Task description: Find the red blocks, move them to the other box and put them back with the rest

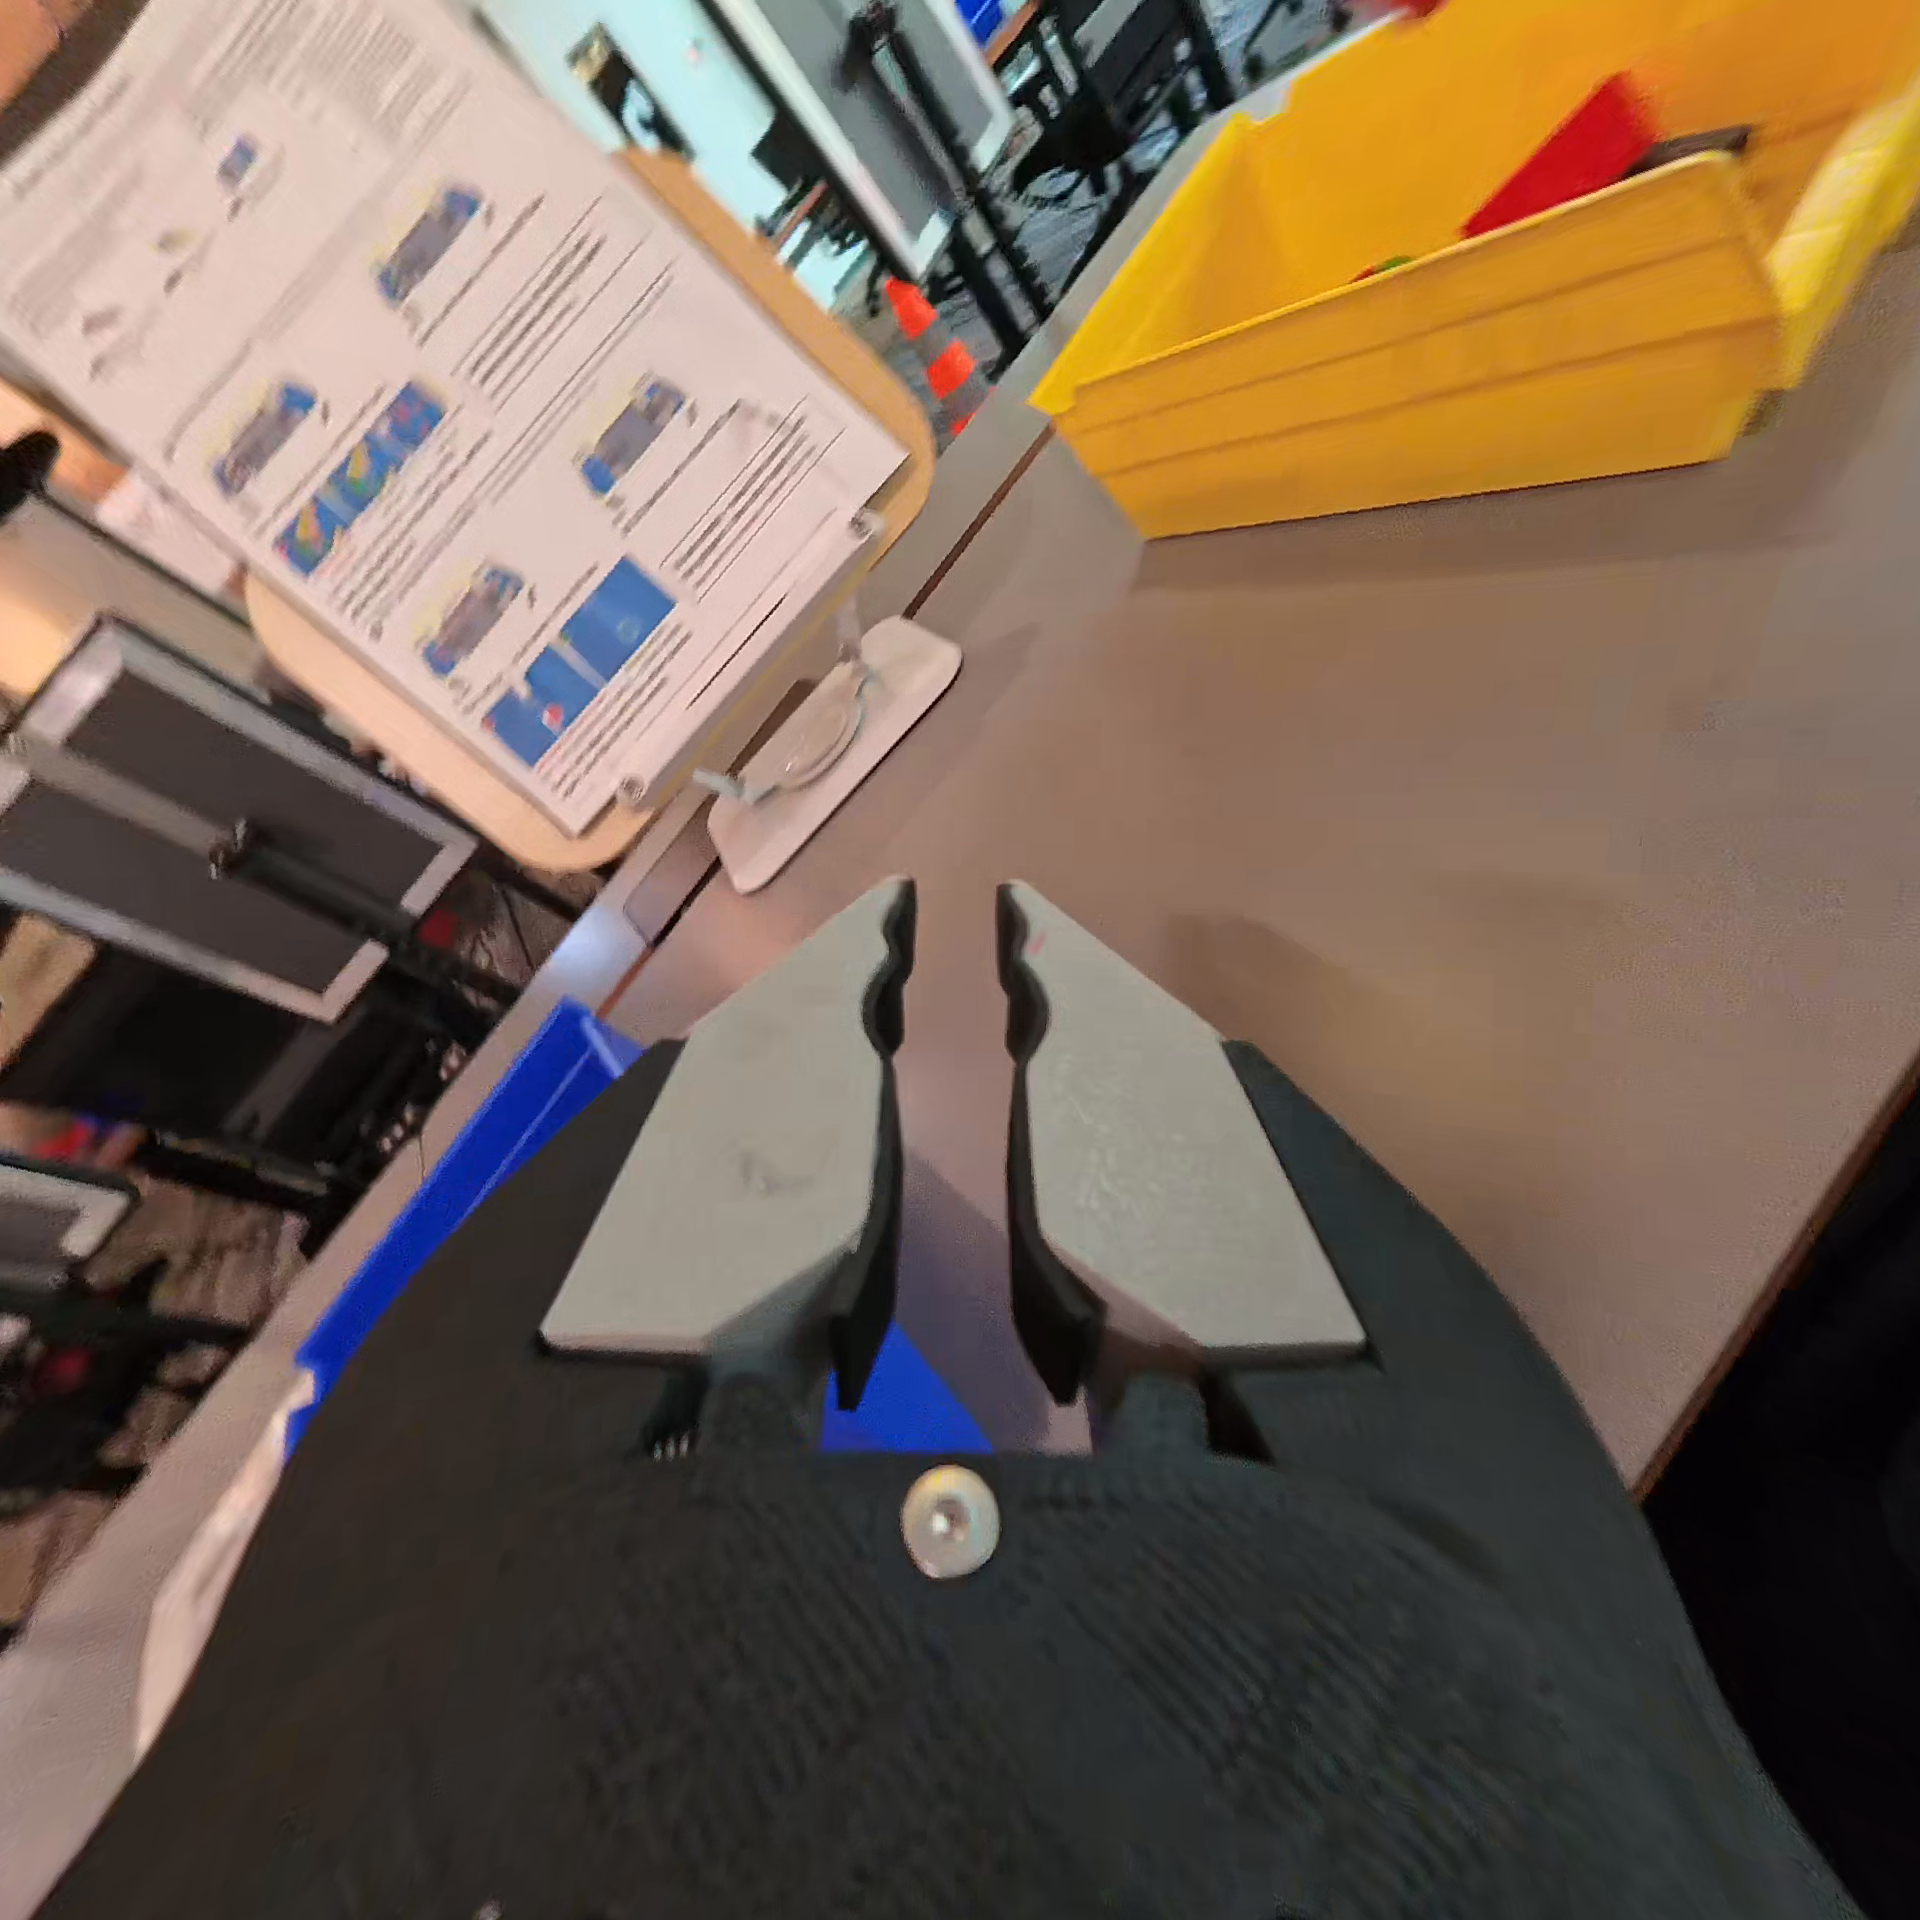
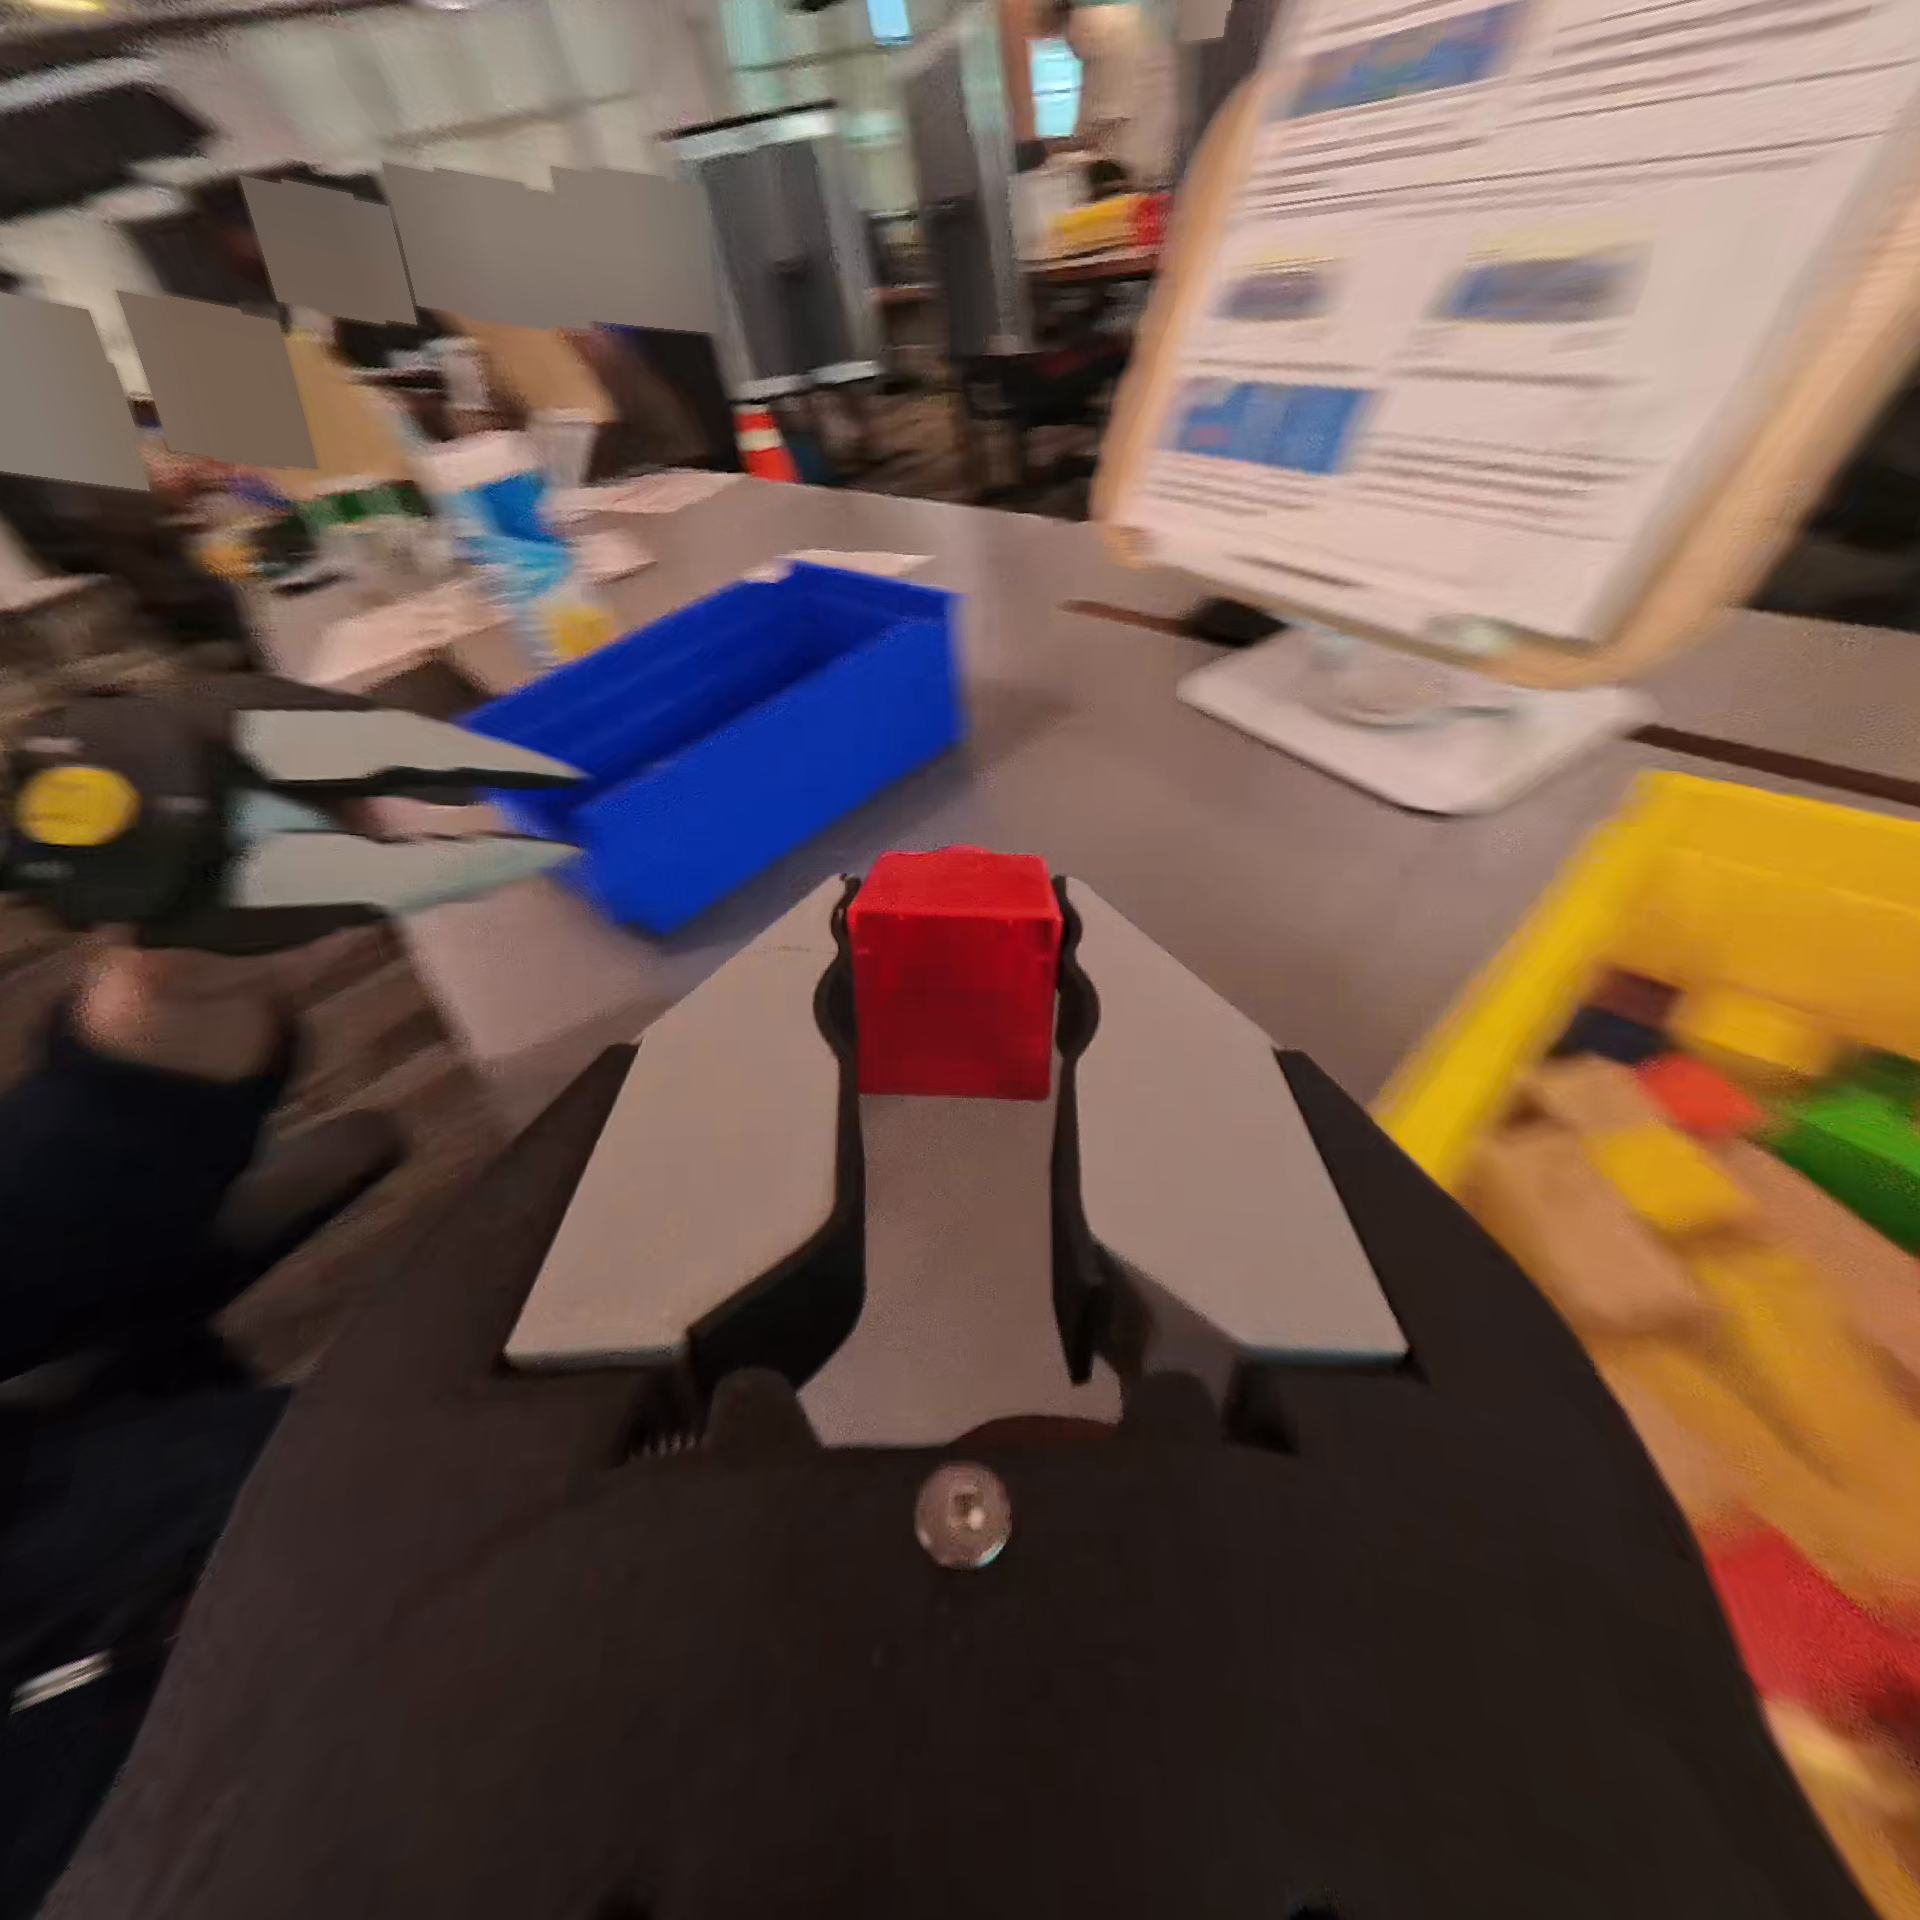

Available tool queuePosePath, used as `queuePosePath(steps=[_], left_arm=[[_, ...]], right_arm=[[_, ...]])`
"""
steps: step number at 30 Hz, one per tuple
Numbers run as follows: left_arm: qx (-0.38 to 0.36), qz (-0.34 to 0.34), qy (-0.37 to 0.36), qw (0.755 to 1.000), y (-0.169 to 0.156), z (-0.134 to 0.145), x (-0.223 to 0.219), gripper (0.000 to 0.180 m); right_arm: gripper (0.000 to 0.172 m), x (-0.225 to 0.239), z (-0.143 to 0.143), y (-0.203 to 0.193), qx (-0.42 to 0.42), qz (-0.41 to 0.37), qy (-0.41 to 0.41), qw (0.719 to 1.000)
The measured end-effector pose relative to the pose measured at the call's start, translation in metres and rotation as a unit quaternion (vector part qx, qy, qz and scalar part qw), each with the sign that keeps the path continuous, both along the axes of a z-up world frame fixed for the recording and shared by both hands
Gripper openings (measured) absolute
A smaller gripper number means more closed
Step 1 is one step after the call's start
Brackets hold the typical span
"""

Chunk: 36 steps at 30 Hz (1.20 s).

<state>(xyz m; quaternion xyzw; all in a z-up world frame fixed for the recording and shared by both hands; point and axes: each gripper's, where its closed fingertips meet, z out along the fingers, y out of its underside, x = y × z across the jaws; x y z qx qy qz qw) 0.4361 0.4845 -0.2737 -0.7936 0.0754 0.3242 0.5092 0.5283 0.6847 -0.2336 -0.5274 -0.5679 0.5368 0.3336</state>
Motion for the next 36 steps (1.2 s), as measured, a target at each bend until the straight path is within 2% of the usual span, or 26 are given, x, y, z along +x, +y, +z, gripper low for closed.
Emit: queuePosePath(steps=[1,3,5,8,10,11,12,13,14,15,17,20,25,29,33,36], left_arm=[[0.004,0.013,-0.015,1.000,-0.007,0.001,-0.010,0.003],[0.008,0.041,-0.032,0.999,-0.020,0.004,-0.029,0.000],[0.005,0.054,-0.047,0.997,-0.029,0.004,-0.040,0.000],[0.019,0.051,-0.062,0.997,-0.032,0.009,-0.042,0.001],[0.026,0.037,-0.076,0.996,-0.029,0.012,-0.036,0.002],[0.029,0.029,-0.083,0.996,-0.026,0.012,-0.033,0.002],[0.029,0.024,-0.088,0.995,-0.024,0.012,-0.031,0.003],[0.026,0.023,-0.088,0.996,-0.023,0.010,-0.030,0.005],[0.019,0.025,-0.084,0.996,-0.023,0.008,-0.030,0.007],[0.008,0.032,-0.075,0.997,-0.024,0.004,-0.032,0.010],[-0.017,0.052,-0.065,0.996,-0.029,-0.004,-0.039,0.020],[-0.039,0.054,-0.115,0.991,-0.034,-0.019,-0.043,0.041],[-0.060,0.076,-0.209,0.973,-0.048,-0.045,-0.053,0.074],[-0.064,0.115,-0.242,0.961,-0.061,-0.067,-0.061,0.088],[-0.016,0.135,-0.247,0.960,-0.055,-0.074,-0.067,0.093],[-0.032,0.170,-0.221,0.960,-0.052,-0.090,-0.081,0.087]], right_arm=[[0.033,0.010,-0.003,0.037,0.006,-0.061,-0.009,0.998],[0.033,0.037,-0.008,0.103,-0.002,-0.175,-0.017,0.984],[0.033,0.058,-0.004,0.143,-0.023,-0.242,0.006,0.970],[0.032,0.058,0.020,0.160,-0.054,-0.250,0.095,0.962],[0.032,0.033,0.020,0.165,-0.045,-0.245,0.107,0.963],[0.033,0.012,0.011,0.169,-0.035,-0.240,0.083,0.967],[0.040,-0.008,-0.007,0.176,-0.033,-0.244,0.030,0.969],[0.059,-0.021,-0.026,0.183,-0.034,-0.254,-0.027,0.966],[0.058,-0.028,-0.035,0.187,-0.037,-0.259,-0.059,0.963],[0.052,-0.031,-0.034,0.185,-0.042,-0.255,-0.057,0.965],[0.054,-0.024,-0.016,0.174,-0.046,-0.239,-0.008,0.970],[0.052,-0.005,-0.005,0.159,-0.051,-0.226,0.024,0.973],[0.056,0.025,-0.016,0.137,-0.001,-0.201,-0.033,0.979],[0.059,0.051,-0.013,0.118,0.023,-0.181,-0.038,0.982],[0.069,0.055,-0.024,0.087,0.042,-0.146,-0.066,0.986],[0.072,0.040,-0.048,0.036,0.049,-0.076,-0.084,0.992]])
